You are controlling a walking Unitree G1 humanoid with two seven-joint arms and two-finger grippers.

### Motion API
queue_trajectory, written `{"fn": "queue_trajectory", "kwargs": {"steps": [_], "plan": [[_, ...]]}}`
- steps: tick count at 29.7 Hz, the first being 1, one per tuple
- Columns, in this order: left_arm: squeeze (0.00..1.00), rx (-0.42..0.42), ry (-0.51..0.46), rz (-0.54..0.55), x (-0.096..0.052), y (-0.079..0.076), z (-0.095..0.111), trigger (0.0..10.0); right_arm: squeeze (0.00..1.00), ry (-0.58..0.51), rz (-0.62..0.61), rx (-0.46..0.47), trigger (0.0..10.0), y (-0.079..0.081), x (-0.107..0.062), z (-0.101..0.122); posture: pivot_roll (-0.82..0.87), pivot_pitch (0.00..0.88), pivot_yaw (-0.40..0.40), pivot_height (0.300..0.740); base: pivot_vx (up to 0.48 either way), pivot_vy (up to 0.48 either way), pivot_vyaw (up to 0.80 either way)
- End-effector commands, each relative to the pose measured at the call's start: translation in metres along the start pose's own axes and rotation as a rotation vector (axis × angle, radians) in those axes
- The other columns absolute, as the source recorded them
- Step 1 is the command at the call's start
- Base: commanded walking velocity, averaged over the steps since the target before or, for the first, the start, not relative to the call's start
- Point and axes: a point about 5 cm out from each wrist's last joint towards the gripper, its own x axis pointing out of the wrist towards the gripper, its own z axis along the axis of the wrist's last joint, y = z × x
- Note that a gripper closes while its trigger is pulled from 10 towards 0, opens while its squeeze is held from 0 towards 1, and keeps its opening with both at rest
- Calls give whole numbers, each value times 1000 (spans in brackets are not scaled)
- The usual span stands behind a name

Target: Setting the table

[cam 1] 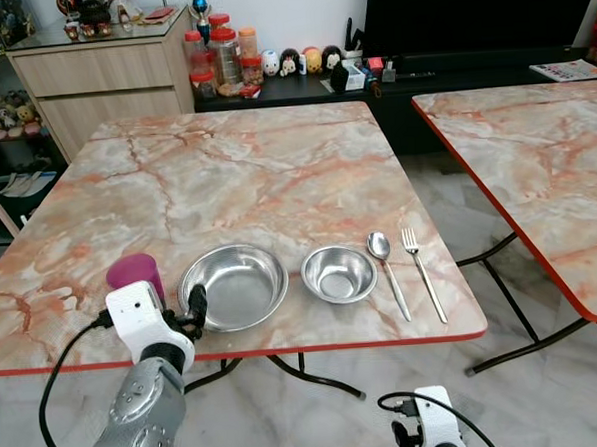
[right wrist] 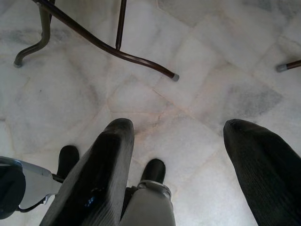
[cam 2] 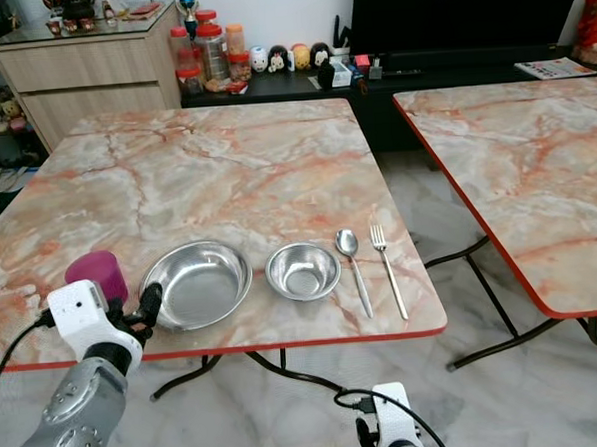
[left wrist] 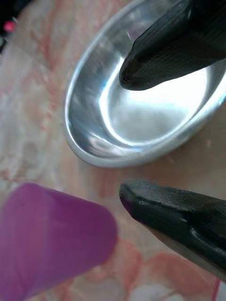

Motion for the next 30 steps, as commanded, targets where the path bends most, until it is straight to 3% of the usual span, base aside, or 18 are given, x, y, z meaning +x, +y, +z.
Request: {"fn": "queue_trajectory", "kwargs": {"steps": [1,12,30], "plan": [[0,4,31,6,3,1,-2,10000,0,-8,-5,9,10000,-1,1,5,120,0,11,727,0,0,0],[0,25,63,18,9,-2,4,10000,0,-13,-15,37,10000,-1,1,5,115,0,12,727,0,0,0],[0,100,177,-10,14,-14,-10,10000,0,-16,-51,51,10000,-8,0,4,90,0,8,727,0,0,0]]}}
